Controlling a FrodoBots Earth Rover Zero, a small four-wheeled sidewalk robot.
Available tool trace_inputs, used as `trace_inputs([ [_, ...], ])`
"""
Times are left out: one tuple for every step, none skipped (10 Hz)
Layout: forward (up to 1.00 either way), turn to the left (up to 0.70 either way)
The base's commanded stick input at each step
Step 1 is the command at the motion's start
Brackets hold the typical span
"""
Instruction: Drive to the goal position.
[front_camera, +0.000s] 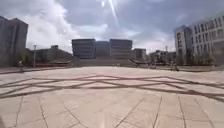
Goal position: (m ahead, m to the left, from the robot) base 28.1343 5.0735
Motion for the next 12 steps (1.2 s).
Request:
trace_inputs([
  [0.70,0.00],
  [0.70,0.00],
  [0.70,0.00],
  [0.70,0.00],
  [0.70,0.00],
  [0.70,0.00],
  [0.70,0.00],
  [0.70,0.00],
  [0.70,0.00],
  [0.70,0.00],
  [0.70,0.00],
  [0.70,0.00],
])
